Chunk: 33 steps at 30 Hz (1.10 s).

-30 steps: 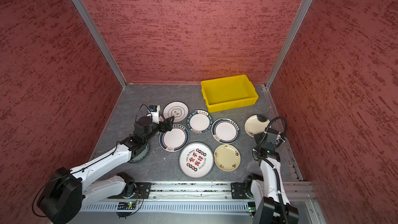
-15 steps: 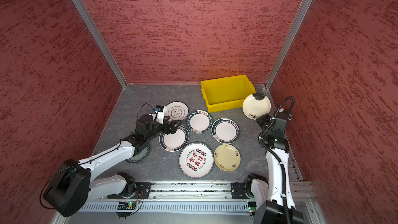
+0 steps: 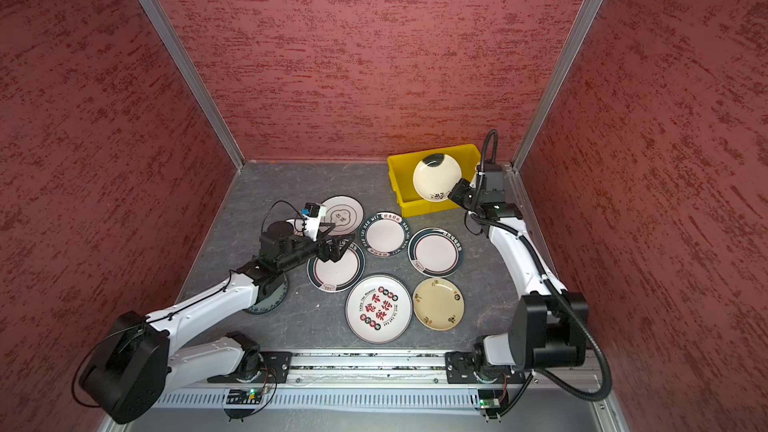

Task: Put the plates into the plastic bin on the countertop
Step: 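Lift the cream plate with the right gripper and carry it over the yellow bin, then lower the cream plate into the bin with the right gripper while the left moves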

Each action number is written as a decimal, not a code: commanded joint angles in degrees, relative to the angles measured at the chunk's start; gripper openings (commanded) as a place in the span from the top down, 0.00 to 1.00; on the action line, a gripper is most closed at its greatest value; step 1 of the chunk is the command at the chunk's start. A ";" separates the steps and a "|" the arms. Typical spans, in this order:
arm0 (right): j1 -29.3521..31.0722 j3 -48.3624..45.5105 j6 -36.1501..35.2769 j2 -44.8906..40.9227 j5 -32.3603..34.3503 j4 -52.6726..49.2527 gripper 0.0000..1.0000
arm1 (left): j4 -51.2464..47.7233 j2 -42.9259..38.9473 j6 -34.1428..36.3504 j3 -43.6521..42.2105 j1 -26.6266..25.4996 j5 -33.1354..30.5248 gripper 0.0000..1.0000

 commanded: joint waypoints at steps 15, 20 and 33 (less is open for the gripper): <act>2.92 27.66 -3.87 27.76 11.07 -5.74 1.00 | -3.76 -5.08 3.10 0.39 -0.73 -8.44 0.01; 4.88 36.76 -4.73 34.64 11.80 -12.49 1.00 | -5.01 -5.65 3.59 0.71 -0.80 -10.05 0.01; 7.27 38.41 -3.38 39.95 16.27 -14.17 1.00 | -5.92 -6.88 3.49 0.01 -0.83 -16.48 0.01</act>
